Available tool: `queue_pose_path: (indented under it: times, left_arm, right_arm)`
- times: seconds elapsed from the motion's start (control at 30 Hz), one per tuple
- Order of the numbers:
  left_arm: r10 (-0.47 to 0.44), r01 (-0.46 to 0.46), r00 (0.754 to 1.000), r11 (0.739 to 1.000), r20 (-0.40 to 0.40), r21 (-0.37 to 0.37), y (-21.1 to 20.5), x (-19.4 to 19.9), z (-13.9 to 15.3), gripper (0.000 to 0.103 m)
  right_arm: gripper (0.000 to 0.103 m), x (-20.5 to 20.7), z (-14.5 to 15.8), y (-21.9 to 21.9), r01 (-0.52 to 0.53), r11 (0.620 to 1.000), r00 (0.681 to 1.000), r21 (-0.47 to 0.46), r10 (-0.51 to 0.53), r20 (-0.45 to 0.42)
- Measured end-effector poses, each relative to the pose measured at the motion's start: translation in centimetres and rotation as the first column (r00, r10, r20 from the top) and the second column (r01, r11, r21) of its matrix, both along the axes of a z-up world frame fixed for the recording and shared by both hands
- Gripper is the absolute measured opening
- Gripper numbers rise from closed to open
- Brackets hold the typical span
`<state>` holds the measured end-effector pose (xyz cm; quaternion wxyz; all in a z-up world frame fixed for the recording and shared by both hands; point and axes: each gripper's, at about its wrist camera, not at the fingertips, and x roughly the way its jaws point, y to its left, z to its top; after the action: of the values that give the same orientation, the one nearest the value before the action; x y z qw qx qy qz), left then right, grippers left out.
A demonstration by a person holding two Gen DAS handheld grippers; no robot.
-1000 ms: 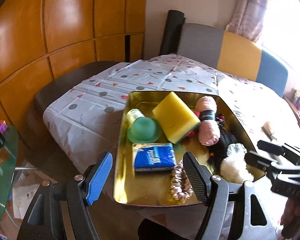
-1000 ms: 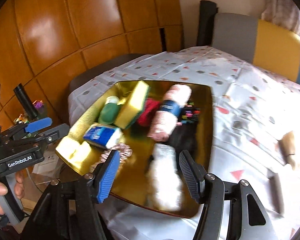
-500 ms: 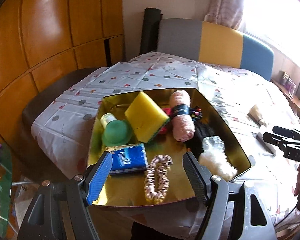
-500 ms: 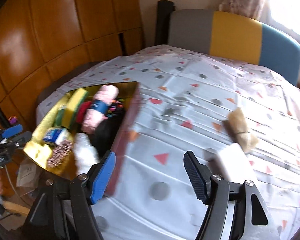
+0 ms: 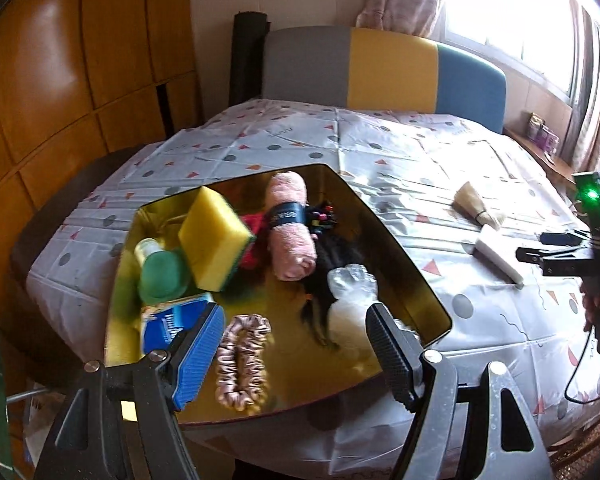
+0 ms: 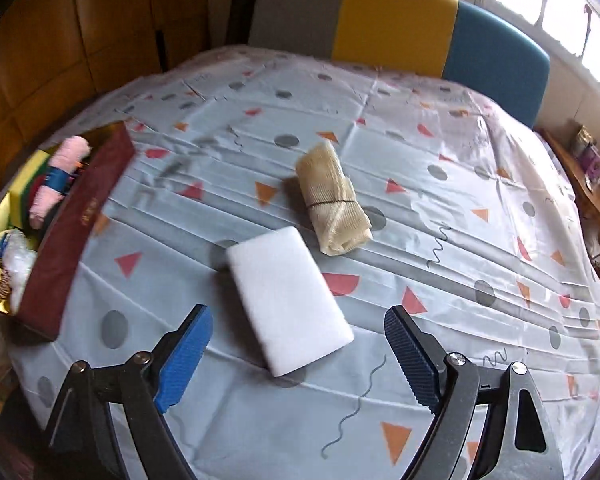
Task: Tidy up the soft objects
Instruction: 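Move the right tool to the white eraser block and close on it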
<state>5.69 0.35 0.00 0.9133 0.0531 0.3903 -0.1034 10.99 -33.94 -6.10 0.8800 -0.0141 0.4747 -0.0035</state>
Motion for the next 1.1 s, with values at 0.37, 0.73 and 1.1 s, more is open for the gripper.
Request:
queue_pose_path:
  times: [0.37, 0.73, 1.1]
  left_arm:
    - [-0.09, 0.091, 0.996, 0.996, 0.007, -0.015, -3.6, 0.8, 1.4, 0.074]
    - [-0.241, 0.235, 0.969, 0.968, -0.057, -0.092, -11.6, 3.1, 2.1, 0.074]
    - [-0.27, 0.243, 0.944, 0.958, -0.189, -0.154, -20.9, 7.8, -0.5, 0.074]
  right_arm:
    - [0.087, 4.7, -4.0, 1.9, -0.154, 0.984, 0.983, -0.093, 0.143, -0.117]
    - [0.06, -0.9, -1.0, -2.2, -0.001, 0.991, 0.998, -0.137, -0.007, -0.059]
    - [0.06, -2.7, -2.2, -9.7, 0.317, 0.945, 0.947, -0.076, -0.32, -0.038]
